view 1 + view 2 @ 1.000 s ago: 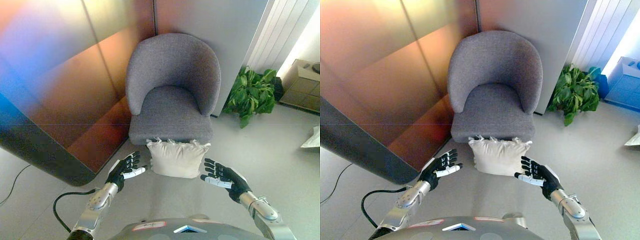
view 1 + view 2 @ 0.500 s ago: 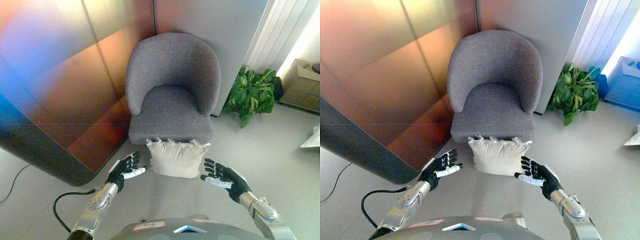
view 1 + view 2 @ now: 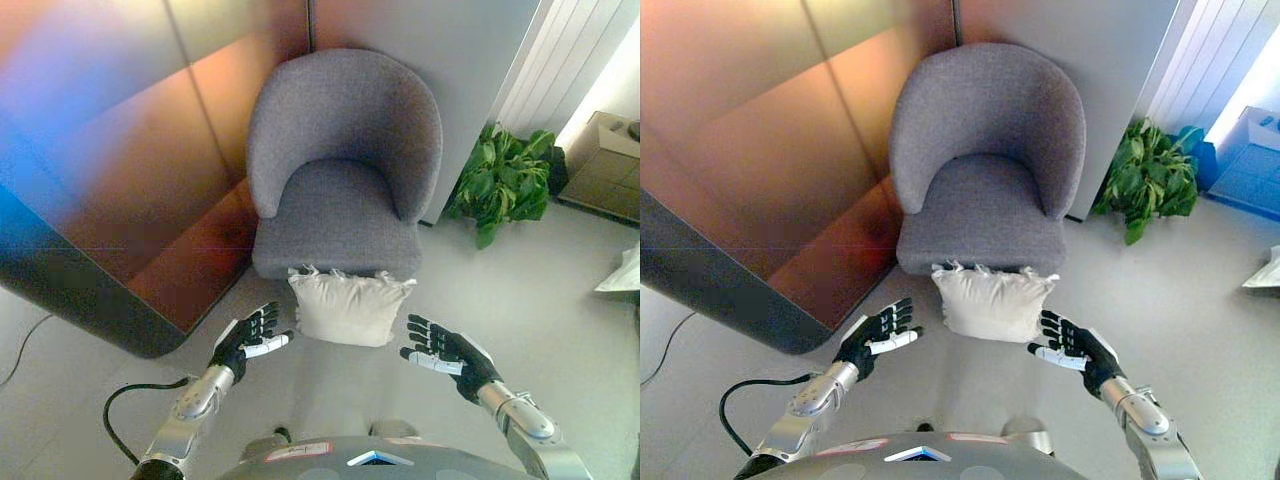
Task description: Pick up the pillow and put it on the sofa.
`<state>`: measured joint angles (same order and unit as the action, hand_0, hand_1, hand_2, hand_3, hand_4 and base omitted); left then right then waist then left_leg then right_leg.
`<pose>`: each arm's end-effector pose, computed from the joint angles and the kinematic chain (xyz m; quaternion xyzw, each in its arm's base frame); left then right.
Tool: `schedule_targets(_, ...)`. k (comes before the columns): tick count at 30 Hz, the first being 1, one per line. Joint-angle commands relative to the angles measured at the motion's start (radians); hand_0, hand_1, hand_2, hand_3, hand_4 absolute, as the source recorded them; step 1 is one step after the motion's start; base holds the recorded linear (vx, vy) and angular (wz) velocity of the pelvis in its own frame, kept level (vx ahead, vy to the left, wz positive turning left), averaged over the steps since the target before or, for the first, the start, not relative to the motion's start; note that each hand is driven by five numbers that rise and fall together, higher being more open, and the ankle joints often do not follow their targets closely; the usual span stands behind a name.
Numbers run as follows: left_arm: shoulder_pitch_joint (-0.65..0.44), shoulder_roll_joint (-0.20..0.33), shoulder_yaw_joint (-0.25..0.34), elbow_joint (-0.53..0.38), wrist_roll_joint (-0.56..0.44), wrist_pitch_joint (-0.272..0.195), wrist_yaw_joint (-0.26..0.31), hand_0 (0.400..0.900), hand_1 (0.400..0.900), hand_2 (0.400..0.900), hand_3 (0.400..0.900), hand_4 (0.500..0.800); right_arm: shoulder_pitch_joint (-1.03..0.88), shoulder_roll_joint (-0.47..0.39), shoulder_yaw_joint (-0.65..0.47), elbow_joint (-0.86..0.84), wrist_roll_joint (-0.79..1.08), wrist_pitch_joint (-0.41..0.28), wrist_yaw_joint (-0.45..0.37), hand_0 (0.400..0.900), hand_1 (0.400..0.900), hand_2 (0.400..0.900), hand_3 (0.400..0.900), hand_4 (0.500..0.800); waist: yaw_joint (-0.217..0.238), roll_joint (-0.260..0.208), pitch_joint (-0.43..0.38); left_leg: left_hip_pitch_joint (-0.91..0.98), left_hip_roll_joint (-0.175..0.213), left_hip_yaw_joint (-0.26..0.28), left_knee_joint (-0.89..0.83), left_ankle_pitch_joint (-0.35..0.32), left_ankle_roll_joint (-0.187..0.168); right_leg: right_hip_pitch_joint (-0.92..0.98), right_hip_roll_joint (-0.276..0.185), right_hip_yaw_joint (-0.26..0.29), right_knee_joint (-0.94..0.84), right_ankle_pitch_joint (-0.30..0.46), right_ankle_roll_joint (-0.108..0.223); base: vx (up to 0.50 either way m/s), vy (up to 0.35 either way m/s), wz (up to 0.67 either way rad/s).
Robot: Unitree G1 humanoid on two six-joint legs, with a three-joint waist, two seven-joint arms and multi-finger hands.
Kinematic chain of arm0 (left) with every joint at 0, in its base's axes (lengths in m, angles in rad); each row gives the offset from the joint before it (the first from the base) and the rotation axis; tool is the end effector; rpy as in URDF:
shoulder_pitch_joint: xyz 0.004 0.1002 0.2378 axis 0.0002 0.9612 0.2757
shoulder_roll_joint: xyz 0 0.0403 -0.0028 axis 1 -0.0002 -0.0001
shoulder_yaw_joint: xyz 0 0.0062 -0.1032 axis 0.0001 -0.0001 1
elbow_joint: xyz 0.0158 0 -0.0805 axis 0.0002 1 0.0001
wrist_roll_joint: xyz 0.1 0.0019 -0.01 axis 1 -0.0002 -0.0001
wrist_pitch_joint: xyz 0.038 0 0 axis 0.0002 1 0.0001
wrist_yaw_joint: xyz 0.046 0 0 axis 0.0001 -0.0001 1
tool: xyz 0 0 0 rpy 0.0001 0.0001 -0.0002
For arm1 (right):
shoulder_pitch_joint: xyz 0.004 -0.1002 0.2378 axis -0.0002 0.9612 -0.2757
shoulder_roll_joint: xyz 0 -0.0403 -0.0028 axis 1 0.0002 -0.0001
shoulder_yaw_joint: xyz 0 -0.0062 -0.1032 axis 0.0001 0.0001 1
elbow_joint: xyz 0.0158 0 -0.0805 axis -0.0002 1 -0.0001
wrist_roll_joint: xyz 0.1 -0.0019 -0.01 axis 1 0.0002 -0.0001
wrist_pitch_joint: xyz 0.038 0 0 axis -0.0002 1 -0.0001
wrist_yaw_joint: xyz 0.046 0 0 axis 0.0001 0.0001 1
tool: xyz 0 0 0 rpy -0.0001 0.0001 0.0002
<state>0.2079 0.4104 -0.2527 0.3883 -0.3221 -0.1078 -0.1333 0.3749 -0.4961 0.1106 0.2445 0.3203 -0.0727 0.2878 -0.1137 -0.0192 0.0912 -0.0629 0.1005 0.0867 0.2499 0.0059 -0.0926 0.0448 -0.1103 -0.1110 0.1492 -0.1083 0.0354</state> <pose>0.1224 0.2187 -0.0461 0.0364 0.2723 -0.0926 0.9571 0.0924 -0.2563 -0.0284 -0.0452 0.2877 0.1087 0.9505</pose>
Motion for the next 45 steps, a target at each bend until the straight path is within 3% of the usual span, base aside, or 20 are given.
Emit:
schedule_targets(1, -0.038, 0.011, 0.034, -0.114, -0.05, -0.069, -0.019, 0.9, 0.9, 0.9, 0.9, 0.8, -0.054, -0.059, -0.036, -0.077, 0.05, -0.095, -0.028, 0.9, 0.9, 0.9, 0.9, 0.8, 0.017, -0.005, 0.015, -0.101, 0.017, -0.047, 0.442, -0.016, 0.029, 0.044, 0.06, 0.003, -0.092, 0.063, -0.023, 0.07, -0.03, -0.12)
schedule_targets(4, -0.049, 0.01, 0.043, -0.128, -0.063, -0.072, -0.008, 0.9, 0.9, 0.9, 0.9, 0.8, -0.088, -0.06, -0.042, -0.083, 0.05, -0.104, -0.053, 0.9, 0.9, 0.9, 0.9, 0.8, 0.031, -0.001, 0.035, -0.202, -0.02, -0.025, 0.342, -0.031, 0.036, 0.065, 0.046, 0.005, -0.106, 0.046, -0.013, 0.17, 0.052, -0.16)
schedule_targets(6, -0.058, 0.014, 0.042, -0.133, -0.065, -0.082, 0.001, 0.9, 0.9, 0.9, 0.9, 0.8, -0.102, -0.064, -0.034, -0.075, 0.041, -0.117, -0.061, 0.9, 0.9, 0.9, 0.9, 0.8, 0.052, 0.01, 0.046, -0.248, -0.04, -0.008, 0.174, 0.006, 0.043, 0.076, 0.051, 0.012, -0.105, 0.037, -0.006, 0.21, 0.097, -0.26)
schedule_targets(8, -0.065, 0.026, 0.033, -0.147, -0.064, -0.095, 0.011, 0.9, 0.9, 0.9, 0.9, 0.8, -0.125, -0.071, -0.006, -0.065, 0.023, -0.129, -0.068, 0.9, 0.9, 0.9, 0.9, 0.8, 0.089, 0.045, 0.069, -0.314, -0.051, -0.011, -0.07, 0.155, 0.019, 0.118, 0.09, 0.021, -0.125, 0.012, -0.001, 0.28, 0.102, -0.29)
schedule_targets(12, -0.06, 0.034, 0.05, -0.169, -0.07, -0.098, 0.018, 0.9, 0.9, 0.9, 0.9, 0.8, -0.167, -0.072, 0.018, -0.058, 0.005, -0.129, -0.078, 0.9, 0.9, 0.9, 0.9, 0.8, 0.127, 0.049, 0.064, -0.339, -0.054, 0.01, -0.153, 0.232, -0.005, 0.183, 0.088, 0.044, -0.153, -0.03, 0.013, 0.29, 0.098, -0.4)
schedule_targets(16, -0.068, 0.031, 0.051, -0.165, -0.071, -0.097, 0.033, 0.9, 0.9, 0.9, 0.9, 0.8, -0.174, -0.022, 0.023, -0.033, 0.002, -0.117, -0.082, 0.9, 0.9, 0.9, 0.9, 0.8, 0.144, 0.004, 0.001, -0.344, -0.074, 0.047, -0.007, 0.139, 0.067, 0.251, 0.004, 0.028, -0.084, -0.122, 0.038, 0.51, 0.172, -0.02)
schedule_targets(17, -0.093, 0.037, 0.04, -0.146, -0.058, -0.097, 0.05, 0.9, 0.9, 0.9, 0.9, 0.8, -0.189, -0.002, 0.036, -0.003, 0.01, -0.115, -0.091, 0.9, 0.9, 0.9, 0.9, 0.8, 0.149, -0.019, -0.01, -0.325, -0.086, 0.045, 0.013, 0.103, 0.088, 0.24, -0.028, 0.023, 0.015, -0.086, 0.053, 0.67, 0.253, 0.01)
schedule_targets(18, -0.107, 0.052, 0.028, -0.153, -0.043, -0.096, 0.06, 0.9, 0.9, 0.9, 0.9, 0.8, -0.199, 0.015, 0.049, 0.0, 0.011, -0.109, -0.093, 0.9, 0.9, 0.9, 0.9, 0.8, 0.149, -0.039, -0.012, -0.27, -0.11, 0.045, -0.01, 0.071, 0.122, 0.142, -0.053, 0.035, 0.247, 0.054, 0.071, 0.46, 0.195, 0.01)
schedule_targets(19, -0.107, 0.052, 0.028, -0.154, -0.043, -0.095, 0.06, 0.9, 0.9, 0.9, 0.9, 0.8, -0.199, 0.015, 0.049, 0.0, 0.011, -0.109, -0.093, 0.9, 0.9, 0.9, 0.9, 0.8, 0.151, -0.036, -0.016, -0.273, -0.106, 0.047, -0.015, 0.076, 0.122, 0.135, -0.05, 0.039, 0.247, 0.057, 0.071, 0.46, 0.329, 0.27)
schedule_targets(20, -0.119, 0.07, 0.016, -0.164, -0.03, -0.09, 0.06, 0.9, 0.9, 0.9, 0.9, 0.8, -0.226, 0.027, 0.074, 0.0, 0.002, -0.111, -0.097, 0.9, 0.9, 0.9, 0.9, 0.8, 0.131, -0.031, 0.011, -0.188, -0.134, 0.043, -0.064, 0.04, 0.162, 0.009, -0.056, 0.03, 0.522, 0.207, 0.081, 0.2, 0.203, 0.14)
schedule_targets(24, -0.152, 0.09, 0.017, -0.183, -0.022, -0.084, 0.083, 0.9, 0.9, 0.9, 0.9, 0.8, -0.264, 0.036, 0.104, -0.004, -0.033, -0.101, -0.11, 0.9, 0.9, 0.9, 0.9, 0.8, 0.103, -0.008, 0.046, -0.08, -0.138, 0.044, -0.144, 0.014, 0.189, -0.149, -0.085, -0.04, 0.695, 0.196, 0.086, 0.36, 0.213, 0.14)
schedule_targets(28, -0.184, 0.085, 0.011, -0.167, -0.041, -0.092, 0.116, 0.9, 0.9, 0.9, 0.9, 0.8, -0.294, 0.022, 0.114, -0.031, -0.058, -0.101, -0.133, 0.9, 0.9, 0.9, 0.9, 0.8, 0.078, -0.004, 0.106, -0.015, -0.117, 0.003, -0.155, -0.019, 0.16, -0.267, -0.131, -0.105, 0.481, 0.122, 0.065, 0.29, -0.098, 0.15)
schedule_targets(29, -0.192, 0.081, 0.006, -0.163, -0.043, -0.095, 0.119, 0.9, 0.9, 0.9, 0.9, 0.8, -0.308, 0.013, 0.116, -0.035, -0.081, -0.102, -0.144, 0.9, 0.9, 0.9, 0.9, 0.8, 0.079, -0.011, 0.123, -0.01, -0.115, 0.0, -0.147, -0.04, 0.144, -0.281, -0.168, -0.111, 0.371, 0.121, 0.073, 0.29, -0.319, 0.2)
schedule_targets(30, -0.205, 0.076, 0.003, -0.144, -0.042, -0.1, 0.127, 0.9, 0.9, 0.9, 0.9, 0.8, -0.332, -0.003, 0.111, -0.021, -0.135, -0.106, -0.181, 0.9, 0.9, 0.9, 0.9, 0.8, 0.078, -0.022, 0.139, -0.005, -0.104, -0.025, -0.138, -0.065, 0.102, -0.304, -0.241, -0.094, 0.124, 0.192, 0.108, 0.29, -0.309, 0.17)
schedule_targets(31, -0.207, 0.075, 0.003, -0.142, -0.042, -0.101, 0.127, 0.9, 0.9, 0.9, 0.9, 0.8, -0.334, -0.002, 0.112, -0.019, -0.137, -0.106, -0.183, 0.9, 0.9, 0.9, 0.9, 0.8, 0.076, -0.017, 0.142, -0.002, -0.099, -0.028, -0.136, -0.068, 0.102, -0.286, -0.234, -0.103, 0.101, 0.204, 0.11, 0.48, -0.471, 0.46)
schedule_targets(32, -0.213, 0.08, 0.01, -0.137, -0.049, -0.103, 0.14, 0.9, 0.9, 0.9, 0.9, 0.8, -0.352, -0.021, 0.098, -0.012, -0.232, -0.1, -0.239, 0.9, 0.9, 0.9, 0.9, 0.8, 0.062, -0.031, 0.147, 0.038, -0.072, -0.044, -0.161, -0.094, 0.061, -0.321, -0.282, -0.062, -0.064, 0.321, 0.168, 0.39, -0.362, 0.55)
schedule_targets(34, -0.216, 0.082, 0.005, -0.137, -0.047, -0.107, 0.149, 0.9, 0.9, 0.9, 0.9, 0.8, -0.363, -0.035, 0.099, -0.008, -0.29, -0.094, -0.264, 0.9, 0.9, 0.9, 0.9, 0.8, 0.059, -0.035, 0.153, 0.058, -0.056, -0.055, -0.164, -0.106, 0.047, -0.314, -0.283, -0.036, -0.088, 0.362, 0.187, 0.33, -0.365, 0.48)
schedule_targets(37, -0.289, 0.066, -0.035, -0.129, -0.043, -0.122, 0.196, 0.9, 0.9, 0.9, 0.9, 0.8, -0.467, -0.093, 0.14, 0.053, -0.518, -0.083, -0.362, 0.9, 0.9, 0.9, 0.9, 0.8, 0.072, -0.055, 0.169, 0.059, -0.019, -0.086, -0.149, -0.124, 0.016, -0.314, -0.284, -0.069, -0.043, 0.356, 0.189, 0.19, -0.281, 0.37)
schedule_targets(40, -0.468, 0.003, -0.112, -0.058, -0.065, -0.114, 0.264, 0.9, 0.9, 0.9, 0.9, 0.8, -0.648, -0.185, 0.25, 0.128, -0.703, -0.03, -0.417, 0.9, 0.9, 0.9, 0.9, 0.8, 0.064, -0.03, 0.217, 0.0, 0.057, -0.108, -0.08, -0.142, -0.011, -0.36, -0.261, -0.122, 0.108, 0.235, 0.161, 0.14, -0.359, 1.05)
schedule_targets(45, -0.575, -0.031, -0.141, -0.054, -0.075, -0.13, 0.305, 0.9, 0.9, 0.9, 0.9, 0.8, -0.759, -0.242, 0.294, 0.177, -0.824, -0.009, -0.494, 0.9, 0.9, 0.9, 0.9, 0.8, 0.032, 0.001, 0.269, -0.154, 0.072, -0.064, 0.062, -0.144, -0.005, -0.416, -0.288, -0.17, 0.224, 0.167, 0.143, -0.01, -0.182, 0.72)
